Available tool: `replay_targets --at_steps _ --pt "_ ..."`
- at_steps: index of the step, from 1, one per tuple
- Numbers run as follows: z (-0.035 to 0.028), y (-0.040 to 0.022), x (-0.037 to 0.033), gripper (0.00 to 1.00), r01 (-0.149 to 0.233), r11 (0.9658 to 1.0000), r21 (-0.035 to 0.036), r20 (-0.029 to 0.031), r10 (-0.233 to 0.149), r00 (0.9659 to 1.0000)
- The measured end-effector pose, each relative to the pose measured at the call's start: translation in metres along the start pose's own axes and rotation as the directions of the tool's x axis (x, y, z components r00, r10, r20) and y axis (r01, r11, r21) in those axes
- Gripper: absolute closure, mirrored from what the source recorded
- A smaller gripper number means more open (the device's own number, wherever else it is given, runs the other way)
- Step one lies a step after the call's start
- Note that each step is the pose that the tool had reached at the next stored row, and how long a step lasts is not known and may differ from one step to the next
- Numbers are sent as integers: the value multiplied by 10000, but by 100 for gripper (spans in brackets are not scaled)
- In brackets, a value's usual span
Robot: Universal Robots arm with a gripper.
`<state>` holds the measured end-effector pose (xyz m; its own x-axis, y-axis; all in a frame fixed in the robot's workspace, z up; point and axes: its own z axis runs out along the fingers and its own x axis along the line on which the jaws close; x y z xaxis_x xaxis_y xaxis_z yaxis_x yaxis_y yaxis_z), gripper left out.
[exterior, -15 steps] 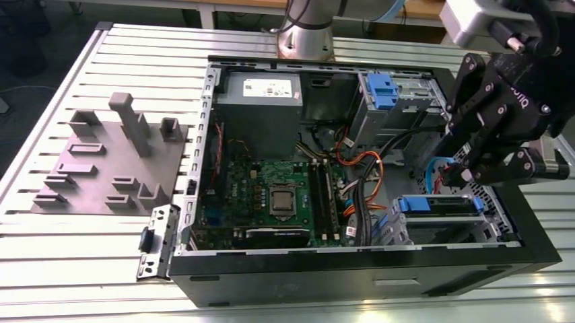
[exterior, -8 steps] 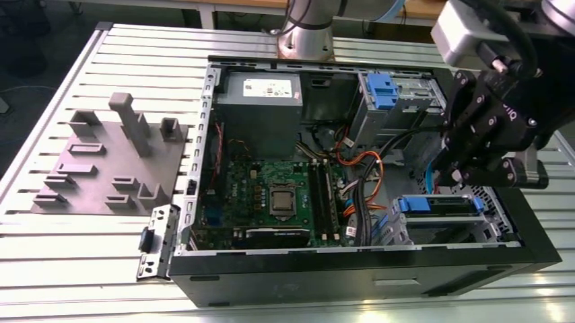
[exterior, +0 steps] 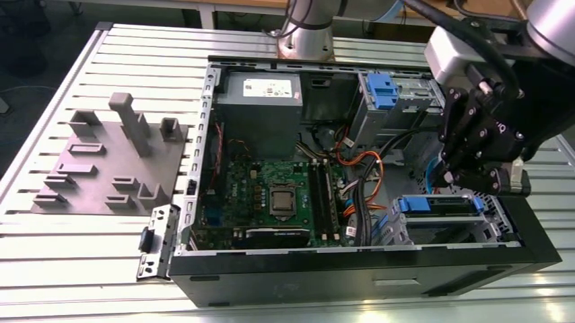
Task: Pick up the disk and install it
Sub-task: 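Insert the disk into the insertion slot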
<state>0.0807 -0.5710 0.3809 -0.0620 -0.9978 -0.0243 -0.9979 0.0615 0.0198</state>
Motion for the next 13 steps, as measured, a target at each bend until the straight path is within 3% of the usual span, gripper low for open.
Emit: replay_targets --at_steps 13 --pt "226 -27 4 89 69 10000 31 -4 -69 10000"
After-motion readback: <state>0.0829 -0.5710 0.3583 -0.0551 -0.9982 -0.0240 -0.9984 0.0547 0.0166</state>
